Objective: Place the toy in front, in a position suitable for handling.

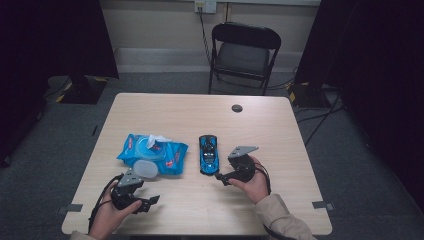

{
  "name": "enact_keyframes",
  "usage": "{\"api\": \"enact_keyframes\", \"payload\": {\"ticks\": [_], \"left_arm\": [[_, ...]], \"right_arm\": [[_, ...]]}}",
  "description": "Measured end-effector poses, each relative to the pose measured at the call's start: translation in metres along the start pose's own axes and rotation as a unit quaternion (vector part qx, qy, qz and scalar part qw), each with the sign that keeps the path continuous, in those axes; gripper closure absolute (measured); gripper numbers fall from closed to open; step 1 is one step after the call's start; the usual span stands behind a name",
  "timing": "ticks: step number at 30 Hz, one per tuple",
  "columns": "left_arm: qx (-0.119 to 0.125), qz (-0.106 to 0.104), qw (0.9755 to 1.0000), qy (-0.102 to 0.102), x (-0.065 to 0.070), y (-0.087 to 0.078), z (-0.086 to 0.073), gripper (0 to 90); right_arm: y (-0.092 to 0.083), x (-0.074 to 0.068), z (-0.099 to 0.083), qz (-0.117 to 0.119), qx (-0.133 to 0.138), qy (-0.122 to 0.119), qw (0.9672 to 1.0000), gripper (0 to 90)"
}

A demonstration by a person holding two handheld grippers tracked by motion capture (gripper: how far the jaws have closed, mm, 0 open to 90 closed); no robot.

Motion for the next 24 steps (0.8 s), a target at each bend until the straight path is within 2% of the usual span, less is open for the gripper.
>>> {"api": "enact_keyframes", "payload": {"ticks": [2, 5, 13, 15, 17, 18, 24], "left_arm": [[0.000, -0.003, 1.0000, 0.002, 0.001, 0.002, 0.000, 15.9], [-0.008, -0.013, 0.9997, 0.017, 0.004, 0.008, -0.001, 16.1], [-0.026, -0.015, 0.9991, 0.031, 0.004, 0.017, -0.007, 15.8], [-0.028, -0.014, 0.9984, 0.047, 0.005, 0.019, -0.007, 15.5], [-0.027, -0.016, 0.9979, 0.057, 0.005, 0.020, -0.007, 15.3], [-0.023, -0.017, 0.9971, 0.070, 0.005, 0.022, -0.008, 14.8], [-0.011, -0.021, 0.9968, 0.077, 0.006, 0.024, -0.011, 9.7]], "right_arm": [[0.003, -0.001, 0.002, 0.001, 0.001, 0.000, 1.0000, 15.2], [0.008, -0.002, 0.003, 0.001, -0.003, 0.003, 1.0000, 15.2], [0.015, -0.007, 0.010, -0.010, -0.008, -0.003, 0.9999, 15.2], [0.016, -0.008, 0.013, -0.011, -0.006, -0.005, 0.9999, 15.2], [0.019, -0.009, 0.016, -0.009, -0.007, -0.007, 0.9999, 15.2], [0.021, -0.009, 0.019, -0.011, -0.010, -0.007, 0.9999, 15.2], [0.027, -0.009, 0.024, -0.018, -0.011, 0.010, 0.9997, 15.1]]}}
Point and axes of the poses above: each handheld gripper's, and its own axes: y roughly forward along the jaws, z roughly out of its top, x roughly to its right, the point moved 1 cm from there along y, roughly forward along the jaws, and after that the axes turned 15 degrees about -z, right-handed, at the moved point
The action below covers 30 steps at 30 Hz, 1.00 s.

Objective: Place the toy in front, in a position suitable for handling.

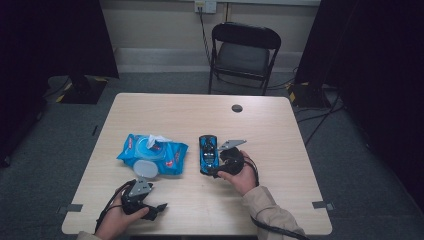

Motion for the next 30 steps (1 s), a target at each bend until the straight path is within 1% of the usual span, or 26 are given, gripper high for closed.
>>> {"api": "enact_keyframes", "payload": {"ticks": [4, 9, 15, 22, 26, 27, 29, 30], "left_arm": [[-0.002, 0.000, 1.0000, 0.002, 0.000, 0.000, 0.000, 9.7], [-0.001, 0.000, 1.0000, 0.001, 0.000, 0.000, 0.000, 9.6], [0.000, 0.001, 1.0000, 0.000, 0.001, 0.001, 0.000, 8.6], [-0.001, 0.002, 1.0000, 0.002, 0.001, 0.001, 0.000, 8.3], [-0.001, 0.000, 1.0000, -0.001, 0.001, 0.002, 0.000, 7.8], [-0.002, 0.000, 1.0000, 0.000, 0.001, 0.002, 0.000, 7.5], [-0.002, 0.000, 1.0000, 0.000, 0.001, 0.002, 0.000, 7.3], [-0.002, 0.000, 1.0000, 0.000, 0.001, 0.002, 0.000, 7.3]], "right_arm": [[0.001, 0.000, 0.005, -0.002, 0.000, 0.008, 1.0000, 15.1], [0.003, -0.001, 0.009, -0.006, -0.002, 0.007, 1.0000, 15.1], [0.004, -0.001, 0.014, -0.011, -0.005, 0.012, 0.9999, 15.1], [0.008, -0.001, 0.020, -0.016, -0.005, 0.023, 0.9996, 15.1], [0.008, -0.002, 0.022, -0.018, -0.003, 0.027, 0.9995, 15.1], [0.009, -0.002, 0.023, -0.021, -0.002, 0.027, 0.9994, 15.0], [0.011, -0.002, 0.025, -0.032, -0.003, 0.035, 0.9989, 15.0], [0.011, -0.002, 0.025, -0.032, -0.003, 0.035, 0.9989, 15.0]]}}
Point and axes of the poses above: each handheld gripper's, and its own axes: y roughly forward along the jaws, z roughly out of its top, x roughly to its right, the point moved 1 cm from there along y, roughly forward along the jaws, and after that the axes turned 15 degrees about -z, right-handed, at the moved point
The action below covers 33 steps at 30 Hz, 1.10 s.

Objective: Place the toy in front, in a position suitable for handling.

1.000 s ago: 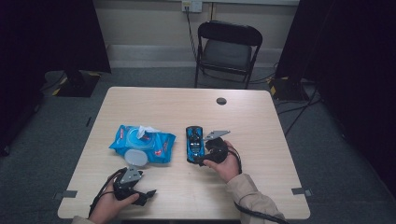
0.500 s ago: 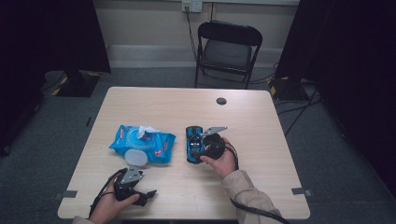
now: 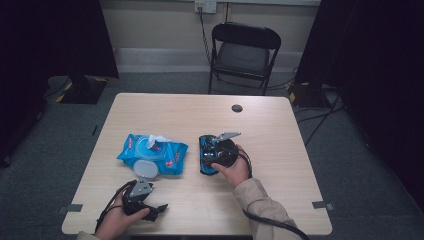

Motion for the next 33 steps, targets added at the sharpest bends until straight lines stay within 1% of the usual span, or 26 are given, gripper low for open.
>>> {"api": "enact_keyframes", "payload": {"ticks": [1, 3, 4, 5, 9, 10, 13, 14, 16, 18, 23, 24, 29, 30, 33], "left_arm": [[0.000, 0.000, 1.0000, 0.000, 0.000, 0.000, 0.000, 7.3], [0.000, 0.000, 1.0000, 0.000, 0.000, 0.000, 0.000, 7.3], [0.000, 0.000, 1.0000, 0.000, 0.000, 0.000, 0.000, 7.3], [0.000, 0.000, 1.0000, 0.000, 0.000, 0.000, 0.000, 7.3], [-0.001, -0.001, 1.0000, 0.001, 0.000, 0.000, 0.000, 7.2], [-0.001, -0.001, 1.0000, 0.000, 0.000, 0.000, 0.000, 7.2], [-0.001, 0.000, 1.0000, 0.000, 0.000, 0.000, 0.000, 7.2], [-0.001, -0.001, 1.0000, 0.000, 0.000, 0.000, 0.000, 7.2], [-0.001, -0.001, 1.0000, 0.000, 0.000, 0.000, 0.000, 7.2], [-0.001, -0.001, 1.0000, 0.000, 0.000, 0.000, 0.000, 7.1], [-0.003, -0.001, 1.0000, 0.002, 0.000, 0.000, 0.000, 7.0], [-0.004, -0.001, 1.0000, 0.002, 0.000, 0.000, 0.000, 7.0], [-0.003, -0.001, 1.0000, 0.002, 0.000, 0.000, 0.000, 7.0], [-0.003, -0.001, 1.0000, 0.002, 0.000, 0.000, 0.000, 7.0], [-0.004, -0.001, 1.0000, 0.002, 0.000, 0.000, 0.000, 7.0]], "right_arm": [[0.002, 0.000, 0.001, -0.001, 0.002, 0.015, 0.9999, 14.9], [0.002, -0.001, 0.002, -0.002, 0.003, 0.016, 0.9999, 14.9], [0.005, -0.002, 0.003, -0.008, 0.003, 0.015, 0.9998, 14.9], [0.006, -0.003, 0.004, -0.008, 0.003, 0.020, 0.9998, 14.9], [0.010, -0.005, 0.005, -0.017, 0.003, 0.024, 0.9996, 15.0], [0.013, -0.006, 0.005, -0.025, -0.001, 0.026, 0.9994, 15.0], [0.016, -0.006, 0.004, -0.032, -0.006, 0.030, 0.9990, 14.7], [0.020, -0.006, 0.003, -0.038, -0.010, 0.036, 0.9986, 14.3], [0.021, -0.006, 0.003, -0.040, -0.009, 0.037, 0.9985, 14.2], [0.023, -0.005, 0.002, -0.042, -0.009, 0.050, 0.9979, 14.1], [0.025, -0.007, 0.002, -0.049, -0.006, 0.050, 0.9975, 12.8], [0.026, -0.008, 0.001, -0.054, -0.005, 0.056, 0.9970, 12.4], [0.028, -0.010, -0.002, -0.063, -0.005, 0.063, 0.9960, 10.0], [0.030, -0.010, -0.003, -0.064, -0.003, 0.068, 0.9957, 9.4], [0.032, -0.010, -0.005, -0.060, -0.007, 0.082, 0.9948, 9.6]]}}
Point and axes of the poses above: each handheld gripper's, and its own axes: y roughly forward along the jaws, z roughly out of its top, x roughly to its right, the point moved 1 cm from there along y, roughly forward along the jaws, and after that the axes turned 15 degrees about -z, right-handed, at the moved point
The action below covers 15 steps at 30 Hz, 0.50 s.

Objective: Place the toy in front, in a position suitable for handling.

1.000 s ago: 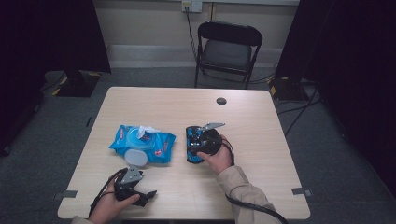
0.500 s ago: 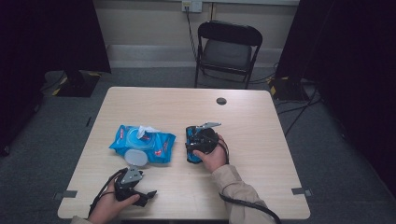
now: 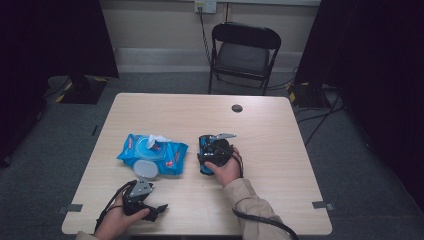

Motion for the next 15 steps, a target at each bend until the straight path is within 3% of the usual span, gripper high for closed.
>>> {"api": "enact_keyframes", "payload": {"ticks": [5, 15], "left_arm": [[0.000, 0.000, 1.0000, 0.000, 0.0000, 0.0000, 0.0000, 6.9], [0.000, 0.000, 1.0000, 0.000, 0.0001, 0.0000, 0.0000, 7.0]], "right_arm": [[0.0002, 0.0002, 0.0006, 0.002, -0.012, 0.019, 0.9997, 12.6], [-0.0021, 0.0039, 0.0021, 0.018, -0.021, 0.003, 0.9996, 19.0]]}}
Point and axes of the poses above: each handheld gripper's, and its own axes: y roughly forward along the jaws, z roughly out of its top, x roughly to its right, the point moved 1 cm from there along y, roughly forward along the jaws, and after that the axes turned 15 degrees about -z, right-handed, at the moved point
